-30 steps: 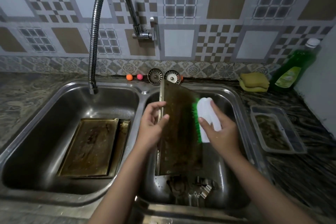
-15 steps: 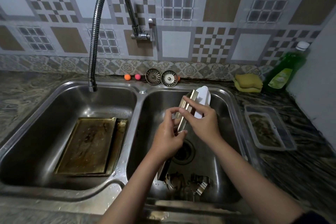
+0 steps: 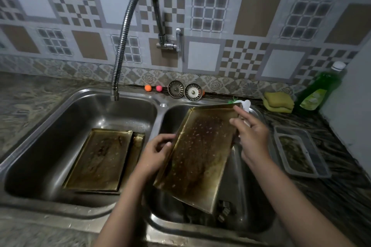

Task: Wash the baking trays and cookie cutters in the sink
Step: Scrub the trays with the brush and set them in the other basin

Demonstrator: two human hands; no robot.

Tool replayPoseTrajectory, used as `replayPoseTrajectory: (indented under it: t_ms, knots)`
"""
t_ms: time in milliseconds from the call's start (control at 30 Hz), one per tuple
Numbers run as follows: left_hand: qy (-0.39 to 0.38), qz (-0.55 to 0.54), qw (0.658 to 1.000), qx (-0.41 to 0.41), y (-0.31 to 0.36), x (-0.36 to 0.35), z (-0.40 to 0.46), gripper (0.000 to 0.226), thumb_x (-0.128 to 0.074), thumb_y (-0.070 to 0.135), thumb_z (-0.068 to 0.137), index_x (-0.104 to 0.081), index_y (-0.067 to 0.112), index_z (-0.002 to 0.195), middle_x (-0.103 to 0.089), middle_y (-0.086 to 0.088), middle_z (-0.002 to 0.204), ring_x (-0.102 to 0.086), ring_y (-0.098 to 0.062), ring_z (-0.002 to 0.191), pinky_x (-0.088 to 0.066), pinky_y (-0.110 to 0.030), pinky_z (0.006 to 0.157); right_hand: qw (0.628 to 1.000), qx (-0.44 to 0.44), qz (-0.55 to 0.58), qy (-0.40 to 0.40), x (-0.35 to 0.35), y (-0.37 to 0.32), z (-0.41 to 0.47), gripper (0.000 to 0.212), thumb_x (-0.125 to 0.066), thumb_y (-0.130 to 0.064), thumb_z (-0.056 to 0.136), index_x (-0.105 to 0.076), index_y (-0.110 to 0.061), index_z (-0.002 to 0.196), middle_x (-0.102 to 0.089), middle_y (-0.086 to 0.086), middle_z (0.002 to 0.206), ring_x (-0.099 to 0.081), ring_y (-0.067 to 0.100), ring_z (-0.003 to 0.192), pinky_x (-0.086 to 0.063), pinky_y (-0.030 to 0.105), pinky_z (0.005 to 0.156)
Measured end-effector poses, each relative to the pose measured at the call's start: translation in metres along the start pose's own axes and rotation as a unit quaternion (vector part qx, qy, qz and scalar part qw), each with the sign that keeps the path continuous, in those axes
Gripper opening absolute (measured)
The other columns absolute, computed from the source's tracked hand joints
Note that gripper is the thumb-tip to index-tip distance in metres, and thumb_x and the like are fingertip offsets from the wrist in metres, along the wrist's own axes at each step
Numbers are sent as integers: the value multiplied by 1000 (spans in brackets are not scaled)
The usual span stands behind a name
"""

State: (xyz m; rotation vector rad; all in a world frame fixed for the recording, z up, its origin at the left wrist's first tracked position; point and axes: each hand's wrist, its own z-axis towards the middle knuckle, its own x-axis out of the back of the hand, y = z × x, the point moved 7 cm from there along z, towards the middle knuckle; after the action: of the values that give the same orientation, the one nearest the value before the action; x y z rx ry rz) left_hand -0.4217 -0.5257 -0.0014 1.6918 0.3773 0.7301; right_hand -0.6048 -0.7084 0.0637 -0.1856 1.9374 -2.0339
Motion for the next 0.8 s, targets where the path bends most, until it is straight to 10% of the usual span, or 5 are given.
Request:
replayPoseTrajectory:
  t_ms: [133, 300, 400, 633, 800]
  knots:
    - [-88, -177, 977, 74, -17, 11, -8, 29, -52, 6, 92, -70, 23, 106, -68, -7, 108, -66, -17, 89, -56, -29, 65, 998, -29, 44, -27, -9, 2, 2, 38, -64, 4, 81, -73, -30, 96, -69, -18, 80, -53, 2, 64, -45, 14, 60]
    - [-99, -341, 931, 81, -36, 27, -16, 39, -64, 3, 78, -65, 7, 117, -68, -17, 109, -67, -24, 89, -59, -30, 67, 994, -44, 29, -92, -30, 8, -3, 37, -62, 3, 84, -68, -25, 107, -72, -12, 90, -63, 5, 85, -49, 28, 88]
    - [-101, -343, 931, 72, -45, 40, -20, 57, -83, 12, 64, -64, 6, 117, -68, -19, 110, -68, -26, 91, -59, -31, 69, 990, -52, 14, -131, -45, 16, -8, 33, -64, -4, 85, -70, -30, 105, -70, 0, 96, -60, 13, 83, -50, 24, 69]
    - [66, -312, 943, 95, -73, 137, -24, 47, -80, 6, 63, -65, 13, 106, -73, -2, 76, -60, -6, 48, -44, -13, 38, 989, -37, 15, -144, -55, 24, -12, 39, -79, -36, 67, -71, -32, 105, -67, -7, 103, -56, 3, 80, -50, 13, 71]
    - [226, -175, 948, 140, -105, 240, -21, 39, -49, -7, 89, -69, 26, 96, -68, -6, 91, -62, -16, 75, -51, -27, 61, 990, -51, -36, -124, -25, 46, -16, 76, -83, -70, 30, -74, -40, 99, -69, -5, 110, -66, 6, 96, -53, 14, 75]
